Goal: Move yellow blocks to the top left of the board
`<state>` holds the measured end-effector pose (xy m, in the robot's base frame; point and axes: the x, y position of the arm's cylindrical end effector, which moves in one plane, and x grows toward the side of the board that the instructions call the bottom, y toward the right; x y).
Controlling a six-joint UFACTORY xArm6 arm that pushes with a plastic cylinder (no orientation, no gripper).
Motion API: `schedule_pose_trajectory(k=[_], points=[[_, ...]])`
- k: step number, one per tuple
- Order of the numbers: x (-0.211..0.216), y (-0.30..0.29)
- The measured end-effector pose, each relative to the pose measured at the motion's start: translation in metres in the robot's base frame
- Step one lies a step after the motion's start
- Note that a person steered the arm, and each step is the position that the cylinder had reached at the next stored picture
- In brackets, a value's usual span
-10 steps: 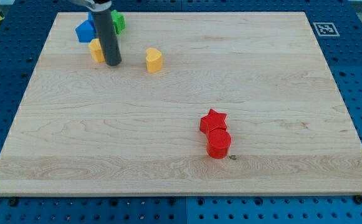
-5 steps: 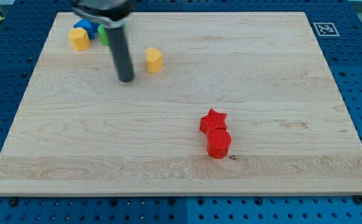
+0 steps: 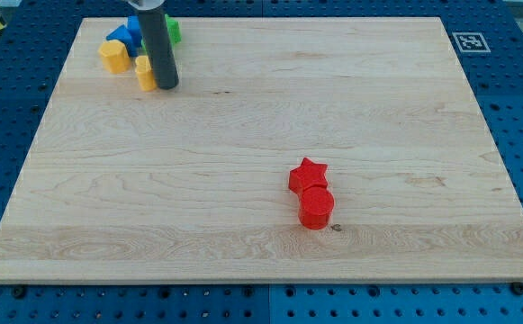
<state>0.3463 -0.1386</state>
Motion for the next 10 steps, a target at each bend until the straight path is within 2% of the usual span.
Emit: schedule_pose_trajectory(k=[1,2,5,6,8,9,10], points=[[0.036,0.015],[0.05,0.002],[-0.013,-0.03],[-0.012,-0.031],[0.03,-0.051],[0.046,0.014],[0.057,0.13]])
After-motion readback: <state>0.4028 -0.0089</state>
